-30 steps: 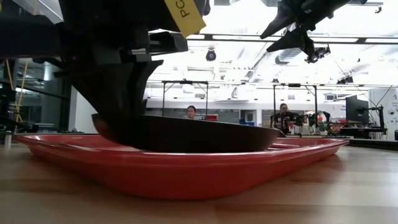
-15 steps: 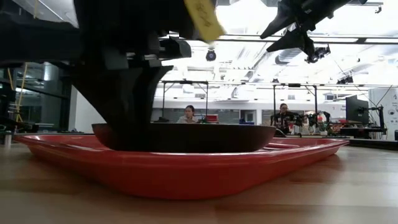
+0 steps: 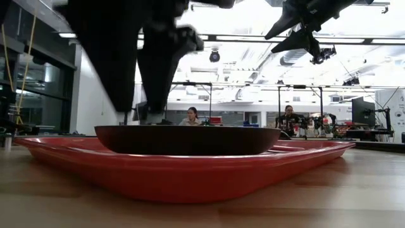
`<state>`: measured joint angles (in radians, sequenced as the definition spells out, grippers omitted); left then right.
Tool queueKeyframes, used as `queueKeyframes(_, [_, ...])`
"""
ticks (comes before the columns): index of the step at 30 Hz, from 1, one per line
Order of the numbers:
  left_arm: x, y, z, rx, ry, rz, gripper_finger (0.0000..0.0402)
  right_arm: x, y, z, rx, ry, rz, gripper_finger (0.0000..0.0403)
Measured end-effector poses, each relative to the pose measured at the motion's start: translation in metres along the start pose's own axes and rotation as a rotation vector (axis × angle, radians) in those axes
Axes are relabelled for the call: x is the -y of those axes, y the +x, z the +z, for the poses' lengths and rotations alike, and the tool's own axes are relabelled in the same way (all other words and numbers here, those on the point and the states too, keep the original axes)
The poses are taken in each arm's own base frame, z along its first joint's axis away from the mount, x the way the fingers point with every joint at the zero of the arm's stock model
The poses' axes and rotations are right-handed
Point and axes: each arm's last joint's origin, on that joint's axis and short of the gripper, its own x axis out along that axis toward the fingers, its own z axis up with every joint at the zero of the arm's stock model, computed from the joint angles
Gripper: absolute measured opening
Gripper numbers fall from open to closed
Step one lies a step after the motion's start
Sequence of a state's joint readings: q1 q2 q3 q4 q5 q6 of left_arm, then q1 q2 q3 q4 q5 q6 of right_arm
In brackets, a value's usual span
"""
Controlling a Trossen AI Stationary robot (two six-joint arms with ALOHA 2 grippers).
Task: Pick and place plate/cup/fork/spoon on tray
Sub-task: Put the brown cup on the left side of the serving tray
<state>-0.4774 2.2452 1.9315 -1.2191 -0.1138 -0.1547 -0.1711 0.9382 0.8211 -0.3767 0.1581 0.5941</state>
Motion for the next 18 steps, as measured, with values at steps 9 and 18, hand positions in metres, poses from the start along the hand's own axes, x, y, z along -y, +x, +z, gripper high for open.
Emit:
queueKeyframes(9, [-0.017,-0.068,-0.003,0.031,0.001,-0.015,0.0221,0.000,0.000,0.000,0.000,0.000,0.000,0.0193])
queueKeyframes(18, [-0.021,-0.164,-0.059,0.242,-0.092,-0.073,0.0218,0.000,0.000,-0.001,-0.005,-0.001,-0.004,0.0193])
